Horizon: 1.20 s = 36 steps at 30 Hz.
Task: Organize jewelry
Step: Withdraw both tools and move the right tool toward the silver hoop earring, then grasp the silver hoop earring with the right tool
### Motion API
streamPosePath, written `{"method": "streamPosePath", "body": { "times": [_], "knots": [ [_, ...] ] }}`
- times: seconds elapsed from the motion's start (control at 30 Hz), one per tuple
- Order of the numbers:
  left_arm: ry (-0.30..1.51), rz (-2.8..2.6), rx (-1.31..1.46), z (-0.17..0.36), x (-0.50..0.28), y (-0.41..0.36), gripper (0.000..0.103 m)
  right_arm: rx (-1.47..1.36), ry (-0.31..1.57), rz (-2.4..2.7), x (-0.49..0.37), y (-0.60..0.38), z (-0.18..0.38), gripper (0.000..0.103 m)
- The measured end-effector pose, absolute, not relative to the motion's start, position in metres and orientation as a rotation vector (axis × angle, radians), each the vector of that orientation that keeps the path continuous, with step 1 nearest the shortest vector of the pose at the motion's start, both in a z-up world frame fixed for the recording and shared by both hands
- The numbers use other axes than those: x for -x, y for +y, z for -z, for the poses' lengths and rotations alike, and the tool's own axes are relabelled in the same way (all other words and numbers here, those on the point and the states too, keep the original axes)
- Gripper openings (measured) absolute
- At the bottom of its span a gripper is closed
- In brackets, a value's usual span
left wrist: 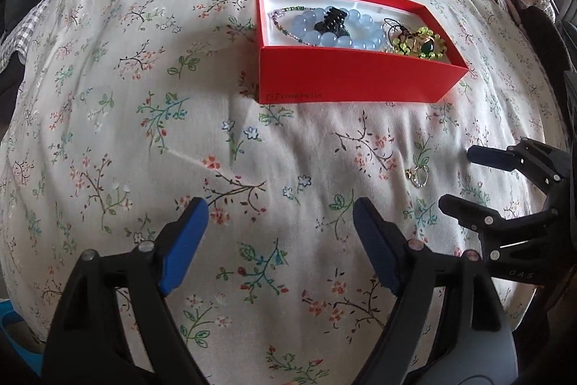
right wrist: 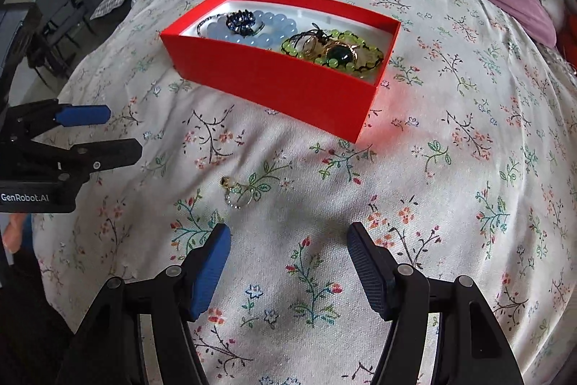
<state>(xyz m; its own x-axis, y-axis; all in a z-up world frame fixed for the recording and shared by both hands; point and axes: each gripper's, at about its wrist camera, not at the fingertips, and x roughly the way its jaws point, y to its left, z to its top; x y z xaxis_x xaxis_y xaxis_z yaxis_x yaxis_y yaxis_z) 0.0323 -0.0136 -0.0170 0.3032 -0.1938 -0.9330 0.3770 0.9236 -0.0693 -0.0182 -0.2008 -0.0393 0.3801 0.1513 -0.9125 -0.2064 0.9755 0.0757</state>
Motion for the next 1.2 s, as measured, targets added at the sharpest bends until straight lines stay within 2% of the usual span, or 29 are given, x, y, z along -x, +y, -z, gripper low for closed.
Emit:
{"method": "streamPosePath", "body": {
  "times": [0.33,0.53,0.7,0.8,1.2],
  "knots": [
    [1.219,0.404,-0.180,0.017,-0.033,-0.014,0.083,0.171,1.136,-0.291,0.014,-0.165,0.049,0.065],
    [1.219,0.415,-0.174,0.017,-0.032,-0.013,0.083,0.176,1.132,-0.325,0.012,-0.157,0.050,0.043],
    [1.219,0.417,-0.174,0.017,-0.031,-0.014,0.083,0.164,1.135,-0.338,0.008,-0.158,0.050,0.019],
    [1.212,0.433,-0.171,0.015,-0.030,-0.016,0.083,0.175,1.139,-0.350,0.009,-0.155,0.050,0.012],
    [1.159,0.559,-0.231,0.009,-0.017,-0.044,0.083,0.166,1.148,-0.320,0.020,-0.175,0.043,0.010]
  ]
}}
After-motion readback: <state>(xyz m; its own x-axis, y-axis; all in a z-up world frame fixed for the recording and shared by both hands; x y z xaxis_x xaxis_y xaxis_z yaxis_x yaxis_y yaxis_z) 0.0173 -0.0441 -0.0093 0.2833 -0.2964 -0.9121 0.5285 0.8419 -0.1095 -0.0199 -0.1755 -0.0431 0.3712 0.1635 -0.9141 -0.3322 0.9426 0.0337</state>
